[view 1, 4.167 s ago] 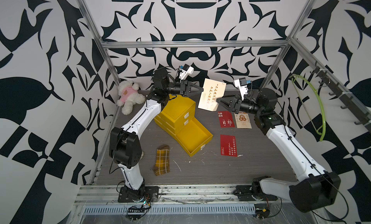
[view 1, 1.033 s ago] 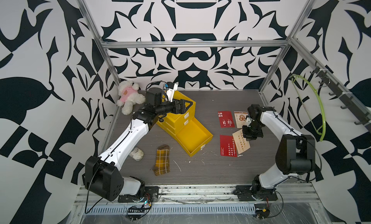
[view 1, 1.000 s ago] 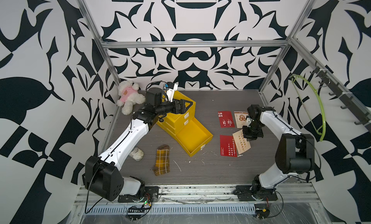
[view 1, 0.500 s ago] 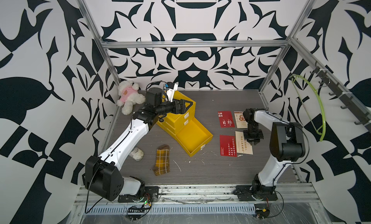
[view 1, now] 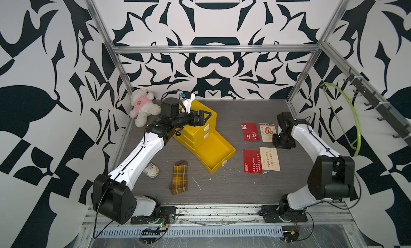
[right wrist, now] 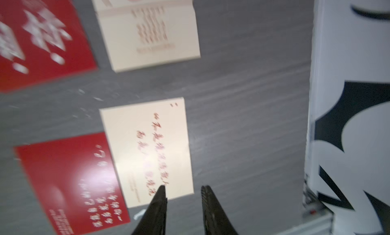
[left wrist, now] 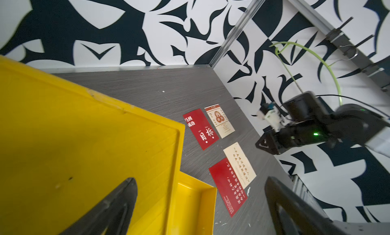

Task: Take the postcards out of the drawer
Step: Close the drawer of the storage box.

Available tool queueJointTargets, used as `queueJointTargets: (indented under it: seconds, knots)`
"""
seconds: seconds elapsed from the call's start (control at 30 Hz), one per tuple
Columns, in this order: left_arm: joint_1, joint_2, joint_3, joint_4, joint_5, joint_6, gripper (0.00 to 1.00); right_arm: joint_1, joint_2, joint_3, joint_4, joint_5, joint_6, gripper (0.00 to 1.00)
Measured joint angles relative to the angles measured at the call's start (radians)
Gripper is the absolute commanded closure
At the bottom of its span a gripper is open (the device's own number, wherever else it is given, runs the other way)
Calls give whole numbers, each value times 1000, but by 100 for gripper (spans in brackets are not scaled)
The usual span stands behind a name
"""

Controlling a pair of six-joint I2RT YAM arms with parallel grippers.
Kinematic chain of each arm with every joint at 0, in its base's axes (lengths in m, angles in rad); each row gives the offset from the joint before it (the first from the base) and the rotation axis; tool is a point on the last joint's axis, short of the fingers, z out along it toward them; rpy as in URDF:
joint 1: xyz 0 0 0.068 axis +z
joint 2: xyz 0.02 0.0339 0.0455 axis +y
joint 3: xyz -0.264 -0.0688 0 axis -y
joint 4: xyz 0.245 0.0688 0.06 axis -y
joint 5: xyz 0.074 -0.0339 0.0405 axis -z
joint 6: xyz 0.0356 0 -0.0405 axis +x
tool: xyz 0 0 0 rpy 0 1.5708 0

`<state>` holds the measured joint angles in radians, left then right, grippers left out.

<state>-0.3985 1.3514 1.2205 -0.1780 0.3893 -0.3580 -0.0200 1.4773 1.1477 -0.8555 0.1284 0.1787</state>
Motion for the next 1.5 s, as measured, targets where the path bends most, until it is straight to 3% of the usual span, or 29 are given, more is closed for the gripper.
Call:
queueJointTargets:
  seconds: [0.17,0.4,0.63,0.83,0.9,1.0,1.2,1.5]
  knots:
    - [120,-107,-65,-62,-100,19,1,0,-125,-153,259,-90,-23,67]
    - [344,-285,-283,-51,-253,26,1,16,-155,-433,659,-128,-102,66]
    - [407,-267,-560,76,-407,57,1,77,-176,-620,1053,-99,-181,64]
    - [411,-201,-684,257,-519,122,1,89,-202,-785,1367,-61,-208,32]
    - [412,-170,-721,326,-533,150,1,94,-202,-810,1418,-45,-214,23]
    - [412,-99,-751,417,-546,184,1,101,-208,-828,1487,-32,-220,0]
    - [412,29,-756,570,-542,253,1,114,-204,-813,1528,-20,-240,0]
    - [412,64,-744,682,-524,281,1,180,-160,-755,1482,81,-270,0]
